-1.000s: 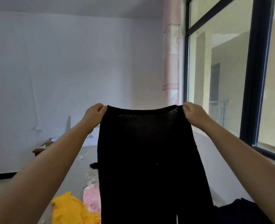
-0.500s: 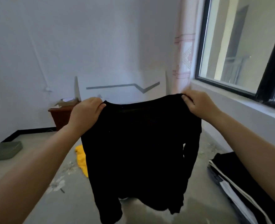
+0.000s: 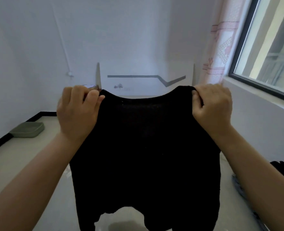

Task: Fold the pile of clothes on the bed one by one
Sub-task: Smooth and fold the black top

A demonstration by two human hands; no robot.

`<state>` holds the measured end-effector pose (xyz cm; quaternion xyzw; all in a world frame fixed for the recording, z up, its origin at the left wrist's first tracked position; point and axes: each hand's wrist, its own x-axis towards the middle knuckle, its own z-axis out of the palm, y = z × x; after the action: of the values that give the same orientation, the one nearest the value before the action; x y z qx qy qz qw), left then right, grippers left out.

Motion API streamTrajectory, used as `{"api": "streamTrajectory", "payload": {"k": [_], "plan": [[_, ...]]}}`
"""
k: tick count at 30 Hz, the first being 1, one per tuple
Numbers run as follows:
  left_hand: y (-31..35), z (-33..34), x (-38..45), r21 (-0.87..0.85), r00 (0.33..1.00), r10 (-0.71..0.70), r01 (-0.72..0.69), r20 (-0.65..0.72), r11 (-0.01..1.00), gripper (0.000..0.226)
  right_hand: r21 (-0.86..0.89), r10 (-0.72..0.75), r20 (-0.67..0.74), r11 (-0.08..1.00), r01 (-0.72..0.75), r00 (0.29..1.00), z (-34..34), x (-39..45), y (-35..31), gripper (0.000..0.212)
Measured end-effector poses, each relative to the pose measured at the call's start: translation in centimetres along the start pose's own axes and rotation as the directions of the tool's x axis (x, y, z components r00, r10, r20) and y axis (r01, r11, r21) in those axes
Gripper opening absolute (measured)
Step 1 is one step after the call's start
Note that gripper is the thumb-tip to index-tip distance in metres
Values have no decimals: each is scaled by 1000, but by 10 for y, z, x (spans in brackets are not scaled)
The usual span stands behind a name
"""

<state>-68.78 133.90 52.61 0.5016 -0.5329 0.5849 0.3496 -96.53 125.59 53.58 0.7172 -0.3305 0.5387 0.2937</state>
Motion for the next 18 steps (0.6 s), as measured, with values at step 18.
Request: {"api": "streamTrajectory", "payload": {"k": [18], "plan": [[13, 184, -277, -127, 455, 59, 119, 888, 985, 22, 45, -16, 985, 985, -164, 173, 308, -250, 18, 27]]}}
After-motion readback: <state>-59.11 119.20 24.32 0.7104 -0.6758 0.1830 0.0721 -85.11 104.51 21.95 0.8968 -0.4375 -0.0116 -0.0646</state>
